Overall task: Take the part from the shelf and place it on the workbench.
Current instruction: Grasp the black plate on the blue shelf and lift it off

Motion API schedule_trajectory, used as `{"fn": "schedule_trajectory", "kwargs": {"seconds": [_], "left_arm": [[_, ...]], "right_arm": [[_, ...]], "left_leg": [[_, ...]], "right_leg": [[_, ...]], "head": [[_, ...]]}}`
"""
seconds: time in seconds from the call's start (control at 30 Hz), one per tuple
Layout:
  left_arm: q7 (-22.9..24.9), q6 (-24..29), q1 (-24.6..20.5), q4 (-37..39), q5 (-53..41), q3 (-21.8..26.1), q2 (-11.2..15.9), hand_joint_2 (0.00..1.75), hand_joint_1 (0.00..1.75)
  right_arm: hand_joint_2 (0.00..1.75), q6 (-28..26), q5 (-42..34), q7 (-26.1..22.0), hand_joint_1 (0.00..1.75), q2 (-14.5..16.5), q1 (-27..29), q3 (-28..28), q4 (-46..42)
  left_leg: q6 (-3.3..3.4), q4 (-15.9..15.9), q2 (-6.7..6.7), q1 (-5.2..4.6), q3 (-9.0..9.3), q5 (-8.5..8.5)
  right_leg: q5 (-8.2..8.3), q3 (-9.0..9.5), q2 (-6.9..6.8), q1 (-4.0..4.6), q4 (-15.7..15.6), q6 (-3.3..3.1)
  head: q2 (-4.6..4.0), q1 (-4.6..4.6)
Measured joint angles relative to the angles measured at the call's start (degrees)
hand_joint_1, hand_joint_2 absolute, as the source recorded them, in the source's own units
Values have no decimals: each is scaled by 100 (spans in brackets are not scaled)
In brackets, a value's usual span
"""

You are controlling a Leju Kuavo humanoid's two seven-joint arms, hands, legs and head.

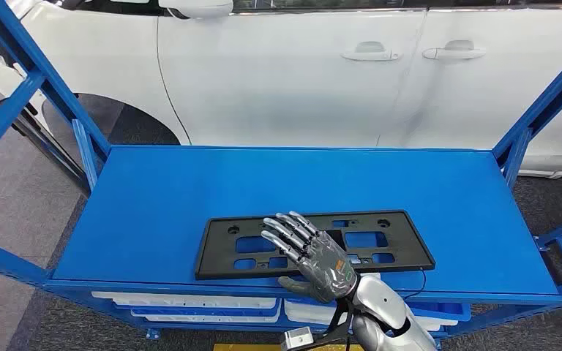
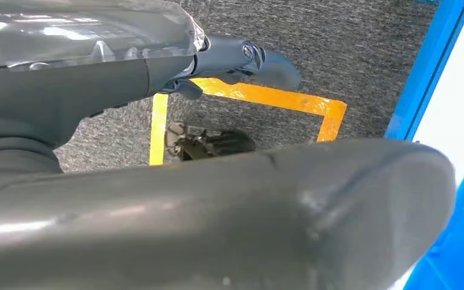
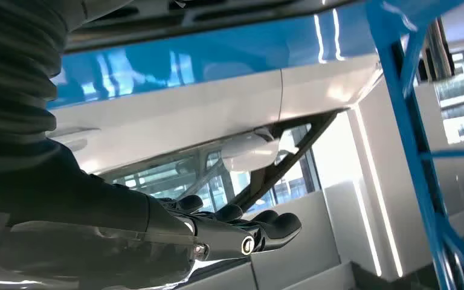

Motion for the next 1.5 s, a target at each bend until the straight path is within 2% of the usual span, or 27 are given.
{"fn": "schedule_trajectory", "kwargs": {"seconds": [0.07,0.1,0.17,0.23,0.33,0.37,0.43,0.5,0.53,0.57,0.6,0.67,0.73,0.87,0.93,1.0,1.03,1.07,1.1,1.17,1.2,1.23,1.27,1.33,1.4,1.43,1.5], "left_arm": [[0,0,0,0,-1,1,1,0,0],[0,1,0,0,0,3,2,0,0],[3,1,-6,0,8,10,5,0,0],[9,0,-12,0,14,28,6,0,0],[14,-2,3,0,16,62,6,0,0],[14,-2,5,0,17,71,5,0,0],[13,-2,2,0,17,85,5,0,0],[14,-2,2,0,19,98,7,0,0],[14,-2,4,0,20,103,7,0,0],[14,-2,4,0,20,105,7,0,0],[14,-4,6,0,19,107,7,0,0],[14,-17,7,0,17,109,7,0,0],[15,-36,3,0,16,111,9,0,0],[43,-53,5,0,32,134,33,0,0],[45,-56,9,0,33,143,41,0,0],[22,-58,21,0,24,144,41,0,0],[3,-59,32,0,19,144,42,0,0],[-16,-59,44,0,14,144,42,0,0],[-32,-59,52,0,12,144,42,0,0],[-48,-59,51,0,10,145,42,0,0],[-50,-59,43,0,9,146,42,0,0],[-50,-58,36,0,8,148,42,0,0],[-49,-57,34,0,7,152,42,0,0],[-50,-54,33,0,6,166,40,0,0],[-56,-52,29,0,2,186,37,0,0],[-59,-52,26,0,-4,197,36,0,0],[-61,-52,31,0,-23,217,38,0,0]], "right_arm": [[175,-2,44,32,0,-63,-25,36,38],[175,-2,79,60,0,-122,-52,69,75],[175,5,140,100,0,-232,-121,119,146],[175,33,186,126,0,-308,-186,151,219],[175,88,235,148,0,-338,-246,170,317],[175,97,246,149,0,-338,-264,172,340],[175,108,257,149,0,-335,-296,175,384],[175,121,261,149,0,-329,-309,184,444],[175,133,263,149,0,-326,-308,190,479],[175,151,263,153,0,-325,-309,196,509],[175,182,267,162,0,-325,-313,201,534],[175,276,290,201,0,-325,-331,207,561],[175,373,334,250,0,-325,-344,214,577],[175,470,389,319,0,-352,-346,213,607],[175,456,443,388,0,-385,-352,208,618],[175,377,598,546,0,-397,-331,206,638],[175,310,711,655,0,-397,-312,205,653],[175,232,846,783,0,-397,-298,204,670],[175,158,997,924,0,-397,-294,202,692],[175,64,1309,1207,0,-397,-325,200,752],[175,43,1452,1337,0,-397,-356,198,794],[175,30,1583,1453,0,-397,-398,194,846],[175,23,1696,1558,3,-397,-445,187,912],[175,6,1871,1756,84,-386,-555,160,1074],[175,-19,1972,1915,168,-353,-652,109,1257],[175,-34,2007,1975,175,-333,-684,73,1345],[175,-61,2053,2060,175,-295,-710,0,1495]], "left_leg": [[8,-241,0,2,102,191],[19,-544,0,4,237,392],[63,-1389,1,-6,621,762],[114,-1821,-5,-28,812,873],[209,-1880,-9,-30,823,896],[241,-1908,-5,-21,833,916],[289,-1947,7,-13,846,941],[308,-1945,13,-27,840,939],[310,-1942,15,-32,839,937],[309,-1937,15,-33,839,934],[304,-1932,14,-33,844,930],[269,-1899,11,-43,846,906],[218,-1861,9,-62,830,879],[93,-1770,13,-37,795,790],[44,-1281,14,-16,590,494],[12,-485,13,-1,229,135],[4,-216,13,7,103,64],[2,-164,13,12,77,110],[8,-355,13,16,166,266],[37,-1171,17,17,556,669],[61,-1527,17,10,722,790],[87,-1745,16,0,819,842],[116,-1823,14,-13,848,835],[190,-1864,14,-16,854,863],[271,-1912,25,-1,864,909],[301,-1929,30,3,863,927],[328,-1928,32,-15,838,938]], "right_leg": [[-3,11,3,1,1,3],[-8,24,7,1,1,9],[-24,47,14,10,8,39],[-27,37,15,23,14,90],[-27,20,17,16,19,180],[-81,-10,18,11,89,210],[-347,-222,18,-9,541,260],[-659,-590,17,-27,1270,295],[-709,-717,16,-35,1514,306],[-645,-739,15,-43,1539,312],[-491,-656,15,-50,1351,314],[-132,-296,13,-58,595,299],[10,-83,19,-48,118,250],[27,-60,30,-33,28,107],[40,-40,25,-40,1,55],[35,-38,23,-26,0,33],[32,-35,24,-19,1,29],[30,-28,27,-16,1,28],[26,-16,32,-14,2,30],[13,14,39,-10,4,49],[7,17,43,-1,10,71],[7,13,45,8,13,99],[14,5,48,13,13,129],[25,0,50,5,9,197],[-119,-80,45,-4,205,250],[-285,-202,41,-10,478,266],[-672,-574,37,-19,1262,287]], "head": [[0,0],[0,0],[0,0],[0,0],[0,0],[0,0],[0,0],[0,0],[0,0],[0,0],[0,0],[0,0],[0,0],[0,0],[0,0],[0,0],[0,0],[0,0],[0,0],[0,0],[0,0],[0,0],[0,0],[0,0],[0,0],[0,0],[0,0]]}}
